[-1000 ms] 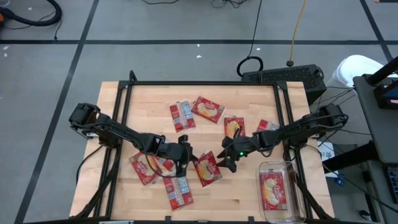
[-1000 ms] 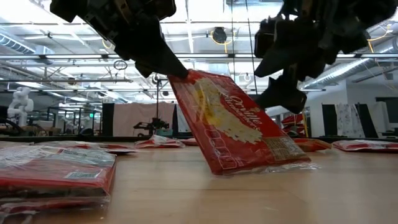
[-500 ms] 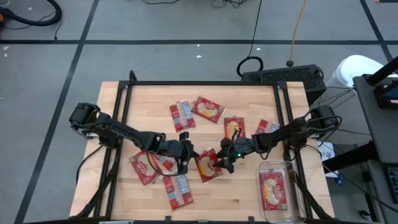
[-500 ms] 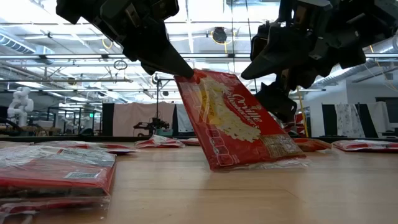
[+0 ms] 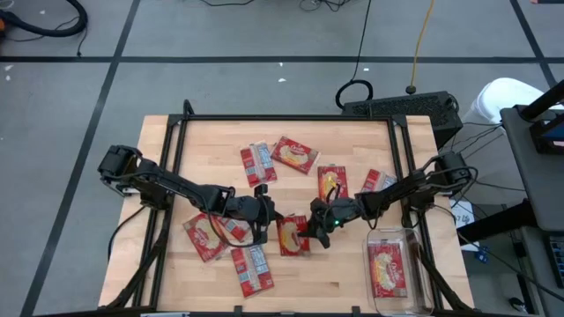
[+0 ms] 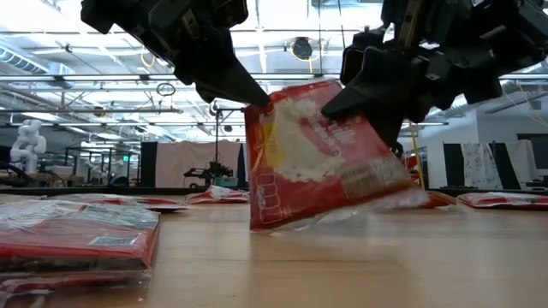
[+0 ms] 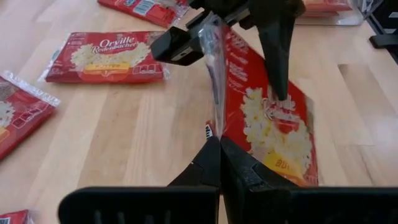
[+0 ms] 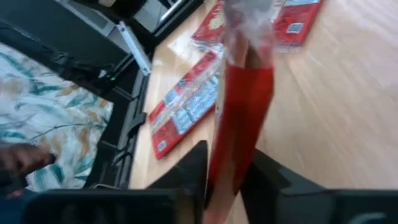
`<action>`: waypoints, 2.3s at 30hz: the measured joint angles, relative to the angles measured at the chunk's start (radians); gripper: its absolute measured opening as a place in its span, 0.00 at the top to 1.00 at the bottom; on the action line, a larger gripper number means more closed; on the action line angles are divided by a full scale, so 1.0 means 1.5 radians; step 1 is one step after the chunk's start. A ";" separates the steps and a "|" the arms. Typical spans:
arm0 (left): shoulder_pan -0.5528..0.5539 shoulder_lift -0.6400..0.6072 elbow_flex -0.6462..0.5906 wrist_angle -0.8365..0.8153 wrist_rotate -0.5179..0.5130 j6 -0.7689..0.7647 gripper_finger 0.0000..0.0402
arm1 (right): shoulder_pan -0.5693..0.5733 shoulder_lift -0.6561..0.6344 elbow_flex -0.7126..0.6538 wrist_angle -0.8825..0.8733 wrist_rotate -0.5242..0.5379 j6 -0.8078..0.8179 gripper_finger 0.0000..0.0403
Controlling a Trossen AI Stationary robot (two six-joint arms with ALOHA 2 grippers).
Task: Sort popcorn bags into baskets
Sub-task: Put the popcorn bag into the transparent bin
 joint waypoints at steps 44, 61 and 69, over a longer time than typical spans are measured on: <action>-0.011 -0.130 0.000 -0.237 0.018 -0.458 0.63 | 0.244 -0.425 0.453 -1.140 0.031 0.496 0.95; -0.019 -0.130 0.000 -0.235 0.018 -0.495 0.63 | 0.413 -0.428 0.446 -1.292 0.032 0.742 0.95; -0.018 -0.130 0.000 -0.236 0.018 -0.491 0.63 | 0.445 -0.428 0.378 -1.281 0.033 0.839 0.95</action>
